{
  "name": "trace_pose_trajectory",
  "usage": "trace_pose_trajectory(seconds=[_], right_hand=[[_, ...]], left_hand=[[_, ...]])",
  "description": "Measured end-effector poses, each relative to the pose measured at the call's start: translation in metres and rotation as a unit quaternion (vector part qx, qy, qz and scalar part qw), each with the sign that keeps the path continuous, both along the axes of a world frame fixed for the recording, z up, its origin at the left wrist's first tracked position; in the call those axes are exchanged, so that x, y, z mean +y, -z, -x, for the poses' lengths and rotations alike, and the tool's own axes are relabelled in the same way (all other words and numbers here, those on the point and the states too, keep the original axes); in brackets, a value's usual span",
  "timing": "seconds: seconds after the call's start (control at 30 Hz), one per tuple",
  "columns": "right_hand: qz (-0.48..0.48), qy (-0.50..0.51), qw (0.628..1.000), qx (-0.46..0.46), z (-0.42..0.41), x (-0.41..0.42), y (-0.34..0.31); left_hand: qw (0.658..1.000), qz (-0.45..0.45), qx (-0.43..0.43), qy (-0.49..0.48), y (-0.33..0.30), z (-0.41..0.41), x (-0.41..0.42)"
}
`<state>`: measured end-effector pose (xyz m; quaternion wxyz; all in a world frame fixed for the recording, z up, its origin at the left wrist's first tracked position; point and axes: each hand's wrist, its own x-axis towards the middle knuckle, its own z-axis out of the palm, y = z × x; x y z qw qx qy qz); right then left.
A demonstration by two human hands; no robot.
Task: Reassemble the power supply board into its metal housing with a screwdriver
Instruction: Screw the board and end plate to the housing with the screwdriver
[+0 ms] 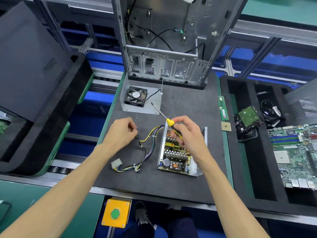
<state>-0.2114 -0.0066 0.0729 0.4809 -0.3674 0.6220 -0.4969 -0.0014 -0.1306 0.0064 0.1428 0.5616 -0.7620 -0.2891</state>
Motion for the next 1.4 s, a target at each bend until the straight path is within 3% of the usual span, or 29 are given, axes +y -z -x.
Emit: trace_pose_trajectory(seconds=[0.07,0.1,0.2,0.27,0.5,0.8,1.0,1.23,1.4], right_hand=[[0.004,-0.004,1.0,0.004,0.001,-0.001,0.0],[0.003,-0.006,1.0,0.005,0.002,-0.001,-0.001],[-0.001,-0.013,1.0,0.008,0.002,-0.002,-0.002],[0.001,-0.017,1.0,0.009,0.001,-0.002,-0.002],[0.007,-0.02,1.0,0.014,0.006,0.001,-0.004],[0.025,-0.016,1.0,0.002,0.016,0.01,-0.008],[0.028,-0.013,0.997,0.067,0.03,0.015,-0.011],[0.048,0.008,0.995,0.091,0.044,0.02,-0.012],[0.042,0.01,0.998,0.045,0.054,0.023,-0.013]], left_hand=[[0.985,-0.063,0.153,-0.056,-0.016,0.005,-0.001],[0.961,-0.109,0.245,-0.068,-0.027,0.008,-0.003],[0.842,-0.238,0.481,-0.056,-0.058,0.012,-0.007],[0.798,-0.28,0.533,-0.031,-0.072,0.014,-0.007],[0.808,-0.286,0.515,-0.016,-0.082,0.02,-0.005],[0.861,-0.233,0.449,0.047,-0.096,0.027,0.0],[0.878,-0.237,0.413,0.055,-0.1,0.038,0.004],[0.88,-0.258,0.398,0.022,-0.102,0.06,0.007],[0.867,-0.258,0.427,0.01,-0.105,0.077,0.009]])
